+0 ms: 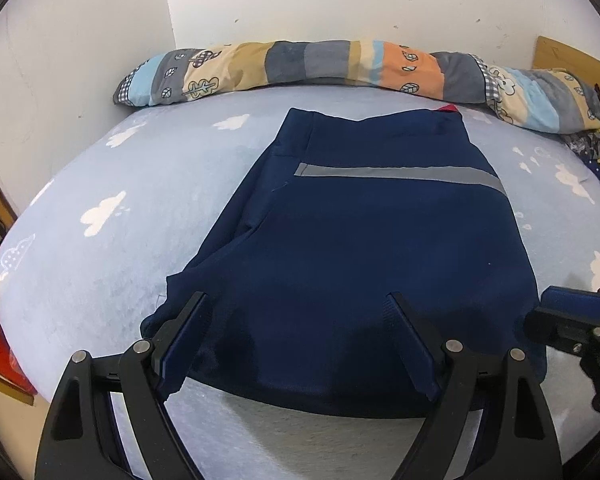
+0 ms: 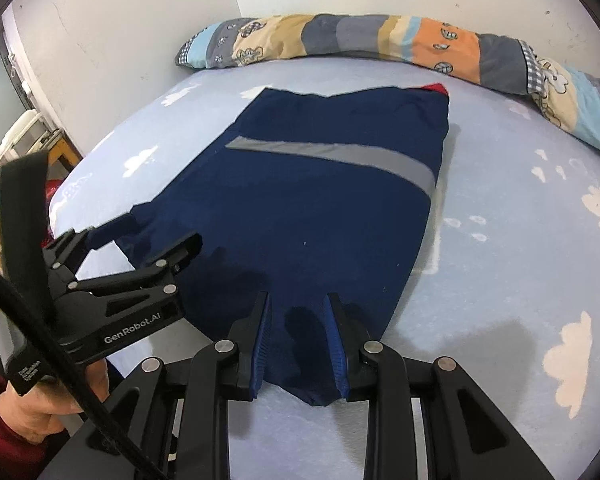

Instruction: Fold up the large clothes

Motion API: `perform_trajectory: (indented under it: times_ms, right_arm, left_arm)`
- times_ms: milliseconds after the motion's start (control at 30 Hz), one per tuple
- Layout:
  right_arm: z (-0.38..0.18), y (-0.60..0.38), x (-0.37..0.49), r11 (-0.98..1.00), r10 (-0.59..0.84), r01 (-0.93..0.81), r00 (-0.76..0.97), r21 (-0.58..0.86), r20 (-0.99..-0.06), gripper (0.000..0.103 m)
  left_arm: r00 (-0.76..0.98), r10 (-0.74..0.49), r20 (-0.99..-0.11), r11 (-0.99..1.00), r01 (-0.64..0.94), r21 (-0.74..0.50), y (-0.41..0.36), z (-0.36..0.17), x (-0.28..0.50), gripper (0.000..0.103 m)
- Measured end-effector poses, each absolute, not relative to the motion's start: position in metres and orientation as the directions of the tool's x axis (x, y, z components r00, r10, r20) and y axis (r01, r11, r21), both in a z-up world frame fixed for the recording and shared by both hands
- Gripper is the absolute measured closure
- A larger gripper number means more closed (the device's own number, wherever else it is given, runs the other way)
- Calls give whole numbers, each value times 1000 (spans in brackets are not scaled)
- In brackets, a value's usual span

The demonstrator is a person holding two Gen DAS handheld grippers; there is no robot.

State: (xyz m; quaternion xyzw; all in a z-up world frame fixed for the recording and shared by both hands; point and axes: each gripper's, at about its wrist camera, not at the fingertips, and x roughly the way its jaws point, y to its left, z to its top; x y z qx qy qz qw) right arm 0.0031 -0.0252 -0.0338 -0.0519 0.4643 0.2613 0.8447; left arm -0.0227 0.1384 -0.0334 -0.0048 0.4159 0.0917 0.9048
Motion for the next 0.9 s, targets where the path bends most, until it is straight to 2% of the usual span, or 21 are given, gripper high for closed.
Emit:
perform_trajectory:
  times_ms: [667, 733, 800, 900]
  right_arm:
    - [-50, -17, 3, 848, 386, -507, 387, 157, -838, 70]
    - [-46, -20, 4, 844, 407, -506, 384, 180, -829, 65]
    - [-38, -29, 8, 846, 434, -487, 394, 216, -811, 53]
    - [-24, -56, 20, 861, 467, -420, 432, 286, -772, 46]
  left_arm:
    - [667, 169, -726, 985, -144, 96, 131, -27, -25, 17]
    - [661, 158, -733, 986, -148, 79, 134, -25, -23, 16]
    - [648, 139, -749, 986, -161, 43, 147, -18, -17, 16]
    - [650, 76, -756, 979, -193, -68, 178, -3, -8, 13]
